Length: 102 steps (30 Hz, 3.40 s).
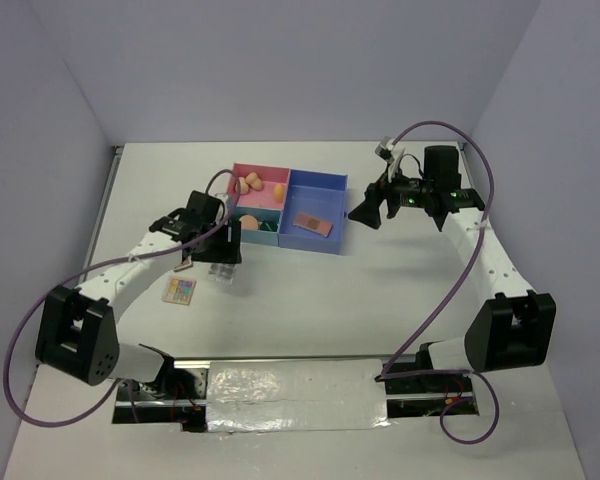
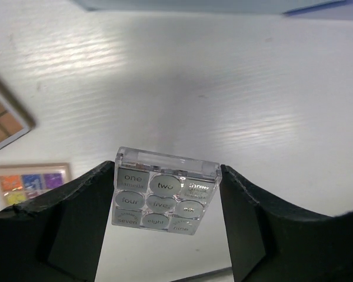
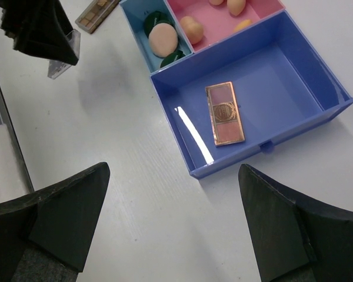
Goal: Organize the makeup
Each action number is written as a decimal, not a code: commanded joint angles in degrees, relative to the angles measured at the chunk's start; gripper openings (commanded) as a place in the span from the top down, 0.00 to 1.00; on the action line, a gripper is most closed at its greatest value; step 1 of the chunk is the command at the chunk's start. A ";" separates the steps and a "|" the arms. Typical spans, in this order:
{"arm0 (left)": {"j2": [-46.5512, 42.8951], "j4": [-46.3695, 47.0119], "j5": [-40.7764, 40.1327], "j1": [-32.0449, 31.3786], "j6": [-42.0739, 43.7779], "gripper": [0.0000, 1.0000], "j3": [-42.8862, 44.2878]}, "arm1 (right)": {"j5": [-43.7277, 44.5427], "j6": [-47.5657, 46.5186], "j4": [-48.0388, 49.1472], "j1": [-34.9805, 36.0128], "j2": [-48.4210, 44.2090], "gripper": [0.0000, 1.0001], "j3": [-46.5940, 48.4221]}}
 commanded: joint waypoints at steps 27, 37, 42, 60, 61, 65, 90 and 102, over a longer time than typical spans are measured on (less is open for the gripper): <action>29.74 28.00 19.06 -9.17 -11.75 0.78 34.75 | 0.53 3.26 5.25 -5.64 -8.93 0.05 -6.18; 38.53 22.02 14.22 -9.87 -10.78 0.74 43.89 | -0.61 3.96 6.13 -6.36 -9.99 0.05 -7.58; 40.12 19.03 11.23 -10.58 -9.73 0.63 45.66 | -0.61 4.05 6.40 -6.53 -10.34 0.05 -7.94; 41.70 15.25 8.15 -11.63 -8.85 0.23 47.06 | -0.44 3.96 6.49 -6.97 -10.43 0.05 -8.37; 41.53 15.33 8.24 -11.63 -8.85 0.22 47.15 | -0.44 3.96 6.49 -6.97 -10.43 0.05 -8.37; 40.91 15.16 8.77 -11.63 -8.93 0.07 47.50 | -0.61 3.96 6.49 -7.06 -10.26 0.05 -8.46; 11.48 25.08 4.82 -10.67 -11.83 0.46 23.26 | -0.26 3.17 5.61 -7.24 -8.85 0.05 -7.41; -17.76 20.71 -4.41 -1.98 -19.12 0.22 -5.99 | 0.27 3.35 5.61 -7.33 -6.83 0.08 -6.88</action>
